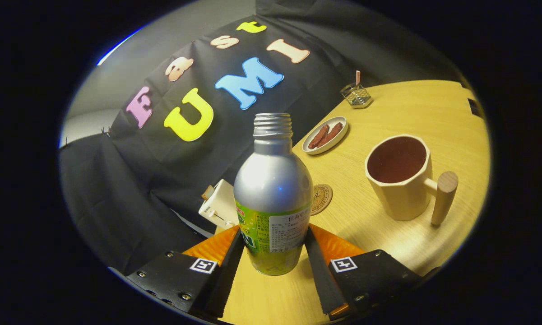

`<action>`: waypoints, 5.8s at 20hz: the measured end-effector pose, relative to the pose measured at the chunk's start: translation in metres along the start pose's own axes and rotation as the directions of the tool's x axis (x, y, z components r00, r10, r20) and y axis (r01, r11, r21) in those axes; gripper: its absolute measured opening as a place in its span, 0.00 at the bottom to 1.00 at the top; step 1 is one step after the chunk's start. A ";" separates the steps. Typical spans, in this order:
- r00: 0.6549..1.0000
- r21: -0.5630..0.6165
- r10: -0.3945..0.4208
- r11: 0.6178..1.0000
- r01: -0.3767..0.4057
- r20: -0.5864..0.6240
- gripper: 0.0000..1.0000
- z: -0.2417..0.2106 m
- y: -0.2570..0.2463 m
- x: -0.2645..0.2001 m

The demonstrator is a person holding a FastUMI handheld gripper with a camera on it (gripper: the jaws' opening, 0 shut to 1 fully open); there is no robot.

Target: Take the bottle from table, then pour the juice into the cup, finally place the bottle on the coaster

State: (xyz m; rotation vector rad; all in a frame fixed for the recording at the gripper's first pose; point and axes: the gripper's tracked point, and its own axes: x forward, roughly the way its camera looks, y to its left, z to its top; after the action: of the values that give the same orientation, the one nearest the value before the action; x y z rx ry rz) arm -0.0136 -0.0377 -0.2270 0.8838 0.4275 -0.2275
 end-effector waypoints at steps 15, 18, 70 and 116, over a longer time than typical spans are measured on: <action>0.999 0.475 -0.001 0.880 0.016 -0.032 0.76 0.006 -0.014 0.007; 0.998 0.548 -0.009 0.835 0.043 -0.066 0.76 -0.002 -0.016 0.011; 0.958 0.937 0.127 0.273 0.216 -0.257 0.76 0.053 0.034 -0.009; 0.963 0.099 -0.245 0.961 0.256 -0.112 0.77 0.009 -0.044 -0.001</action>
State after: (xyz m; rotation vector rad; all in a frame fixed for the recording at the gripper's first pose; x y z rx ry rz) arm -0.0281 -0.0716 -0.2527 0.9540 0.6252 -0.4461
